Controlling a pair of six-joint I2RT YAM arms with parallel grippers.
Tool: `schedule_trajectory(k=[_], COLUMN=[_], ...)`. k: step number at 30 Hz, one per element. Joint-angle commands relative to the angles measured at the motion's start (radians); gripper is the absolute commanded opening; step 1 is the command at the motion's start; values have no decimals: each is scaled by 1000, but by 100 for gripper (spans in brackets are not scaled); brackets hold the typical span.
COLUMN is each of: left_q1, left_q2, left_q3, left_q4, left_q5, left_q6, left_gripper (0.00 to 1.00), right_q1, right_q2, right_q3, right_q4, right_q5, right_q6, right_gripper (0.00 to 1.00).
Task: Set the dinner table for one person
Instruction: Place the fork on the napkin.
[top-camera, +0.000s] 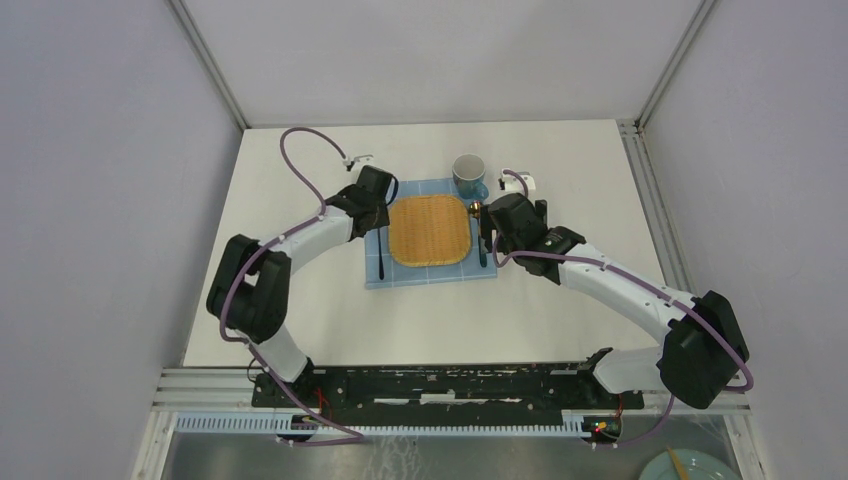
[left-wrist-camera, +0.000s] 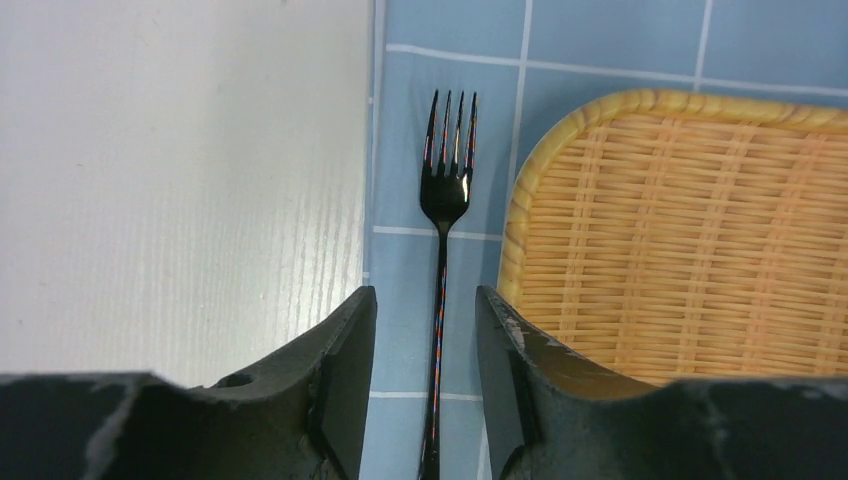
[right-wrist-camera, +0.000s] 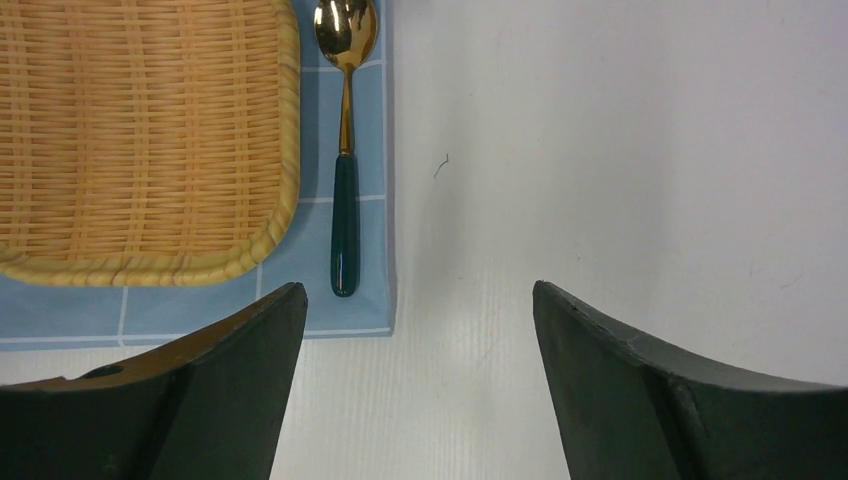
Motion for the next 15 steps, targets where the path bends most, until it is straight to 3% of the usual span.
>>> schedule_trajectory(k=[1, 2, 3, 5, 7, 15], left_q1=[-3, -3, -2, -3, -2, -3], left_q2=[-56, -59, -64, -79, -92, -147], left_q3=[25, 26, 24, 19, 15, -2], left_q4=[6, 4, 2, 1, -1, -12], left_q5=[-55, -54, -54, -59, -70, -85], left_q6=[61, 66, 70, 71, 75, 106], left_gripper=[49, 55, 74, 95, 99, 100], right_q1=[-3, -3, -3, -4, -4, -4], right_q2=[-29, -32, -37, -49, -61, -75], right_q3=[46, 46, 45, 42, 38, 47], right_q4=[-5, -3, -3, -2, -2, -39], right_q5=[45, 43, 40, 44, 56, 137], right_q6=[-18, -19, -20, -16, -12, -5], right_gripper=[90, 97, 98, 98, 98, 98])
